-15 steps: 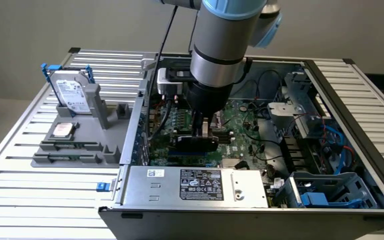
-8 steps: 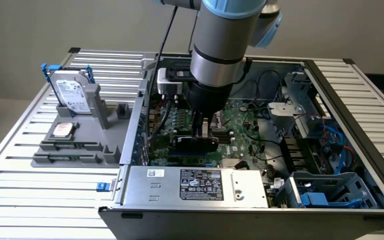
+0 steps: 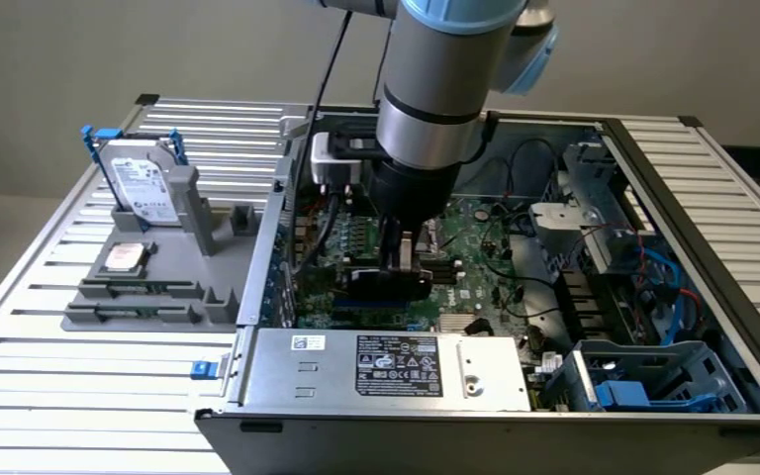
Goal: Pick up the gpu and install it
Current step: 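Insert the gpu into the slot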
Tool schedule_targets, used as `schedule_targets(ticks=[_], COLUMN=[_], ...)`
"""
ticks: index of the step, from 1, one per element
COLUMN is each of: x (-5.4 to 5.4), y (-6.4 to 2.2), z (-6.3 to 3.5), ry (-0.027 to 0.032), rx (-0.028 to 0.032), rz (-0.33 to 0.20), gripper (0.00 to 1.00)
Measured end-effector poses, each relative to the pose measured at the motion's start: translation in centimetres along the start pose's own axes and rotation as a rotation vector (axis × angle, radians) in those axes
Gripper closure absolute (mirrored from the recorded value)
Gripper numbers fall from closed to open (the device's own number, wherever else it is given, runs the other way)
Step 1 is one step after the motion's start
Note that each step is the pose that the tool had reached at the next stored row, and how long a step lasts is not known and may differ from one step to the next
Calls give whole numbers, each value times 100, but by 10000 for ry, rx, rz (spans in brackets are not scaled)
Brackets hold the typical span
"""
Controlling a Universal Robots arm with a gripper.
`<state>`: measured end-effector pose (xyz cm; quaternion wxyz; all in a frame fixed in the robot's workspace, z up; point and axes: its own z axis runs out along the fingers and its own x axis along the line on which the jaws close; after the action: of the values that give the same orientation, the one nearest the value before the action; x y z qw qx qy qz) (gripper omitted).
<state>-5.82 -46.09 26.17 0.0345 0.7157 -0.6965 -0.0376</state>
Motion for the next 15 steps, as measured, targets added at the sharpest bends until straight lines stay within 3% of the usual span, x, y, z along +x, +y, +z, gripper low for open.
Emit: schedule_targets(ticks=[9, 12, 15], x=[-7, -6, -7], y=[6, 6, 5], z=[-68, -70, -70], ry=[-5, 2, 8], rx=[-45, -97, -192], rz=[-1, -1, -1], gripper=[74, 74, 74])
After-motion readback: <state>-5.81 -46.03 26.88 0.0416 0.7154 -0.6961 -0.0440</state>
